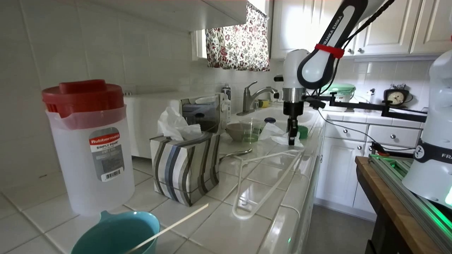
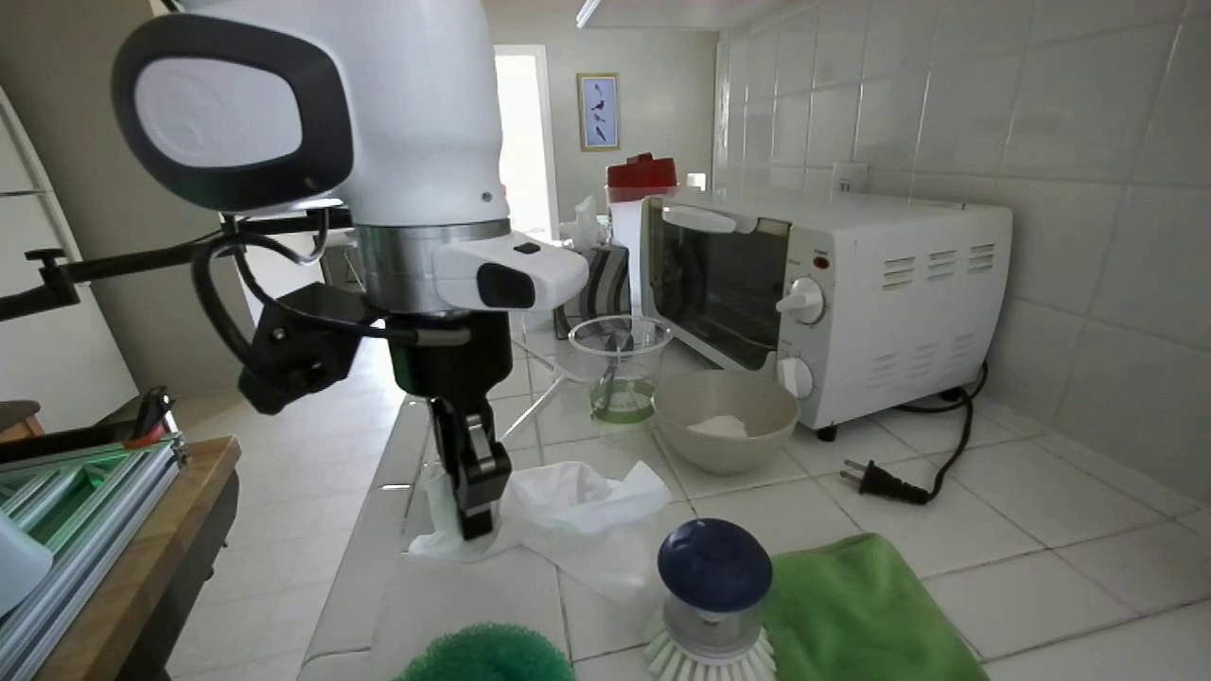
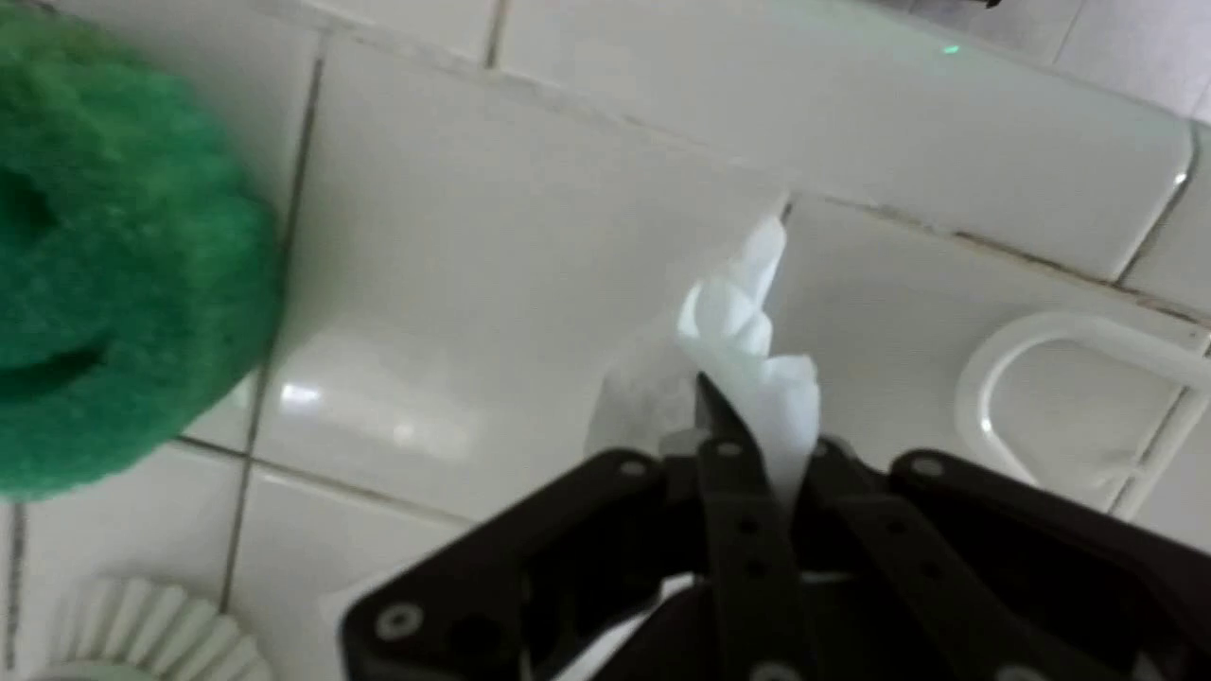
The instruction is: Use the paper towel to wipe the counter
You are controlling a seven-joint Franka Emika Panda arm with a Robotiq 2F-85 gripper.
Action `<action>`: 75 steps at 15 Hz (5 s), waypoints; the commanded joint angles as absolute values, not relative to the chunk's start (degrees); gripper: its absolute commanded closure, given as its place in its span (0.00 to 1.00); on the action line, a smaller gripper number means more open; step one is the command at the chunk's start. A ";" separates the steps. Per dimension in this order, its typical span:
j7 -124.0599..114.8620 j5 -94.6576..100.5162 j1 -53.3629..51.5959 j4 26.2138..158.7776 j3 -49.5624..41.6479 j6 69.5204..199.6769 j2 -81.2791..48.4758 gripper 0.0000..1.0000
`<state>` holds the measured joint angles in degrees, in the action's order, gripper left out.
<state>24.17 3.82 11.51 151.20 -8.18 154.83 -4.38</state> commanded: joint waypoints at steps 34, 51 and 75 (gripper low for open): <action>20.83 6.26 10.23 150.76 -7.82 156.56 -5.33 1.00; 17.06 7.18 7.93 154.86 -6.85 150.71 7.27 0.00; 2.47 -5.50 2.25 144.74 -4.43 134.27 10.75 0.00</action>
<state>6.01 -3.33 2.64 148.21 -5.05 137.35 13.61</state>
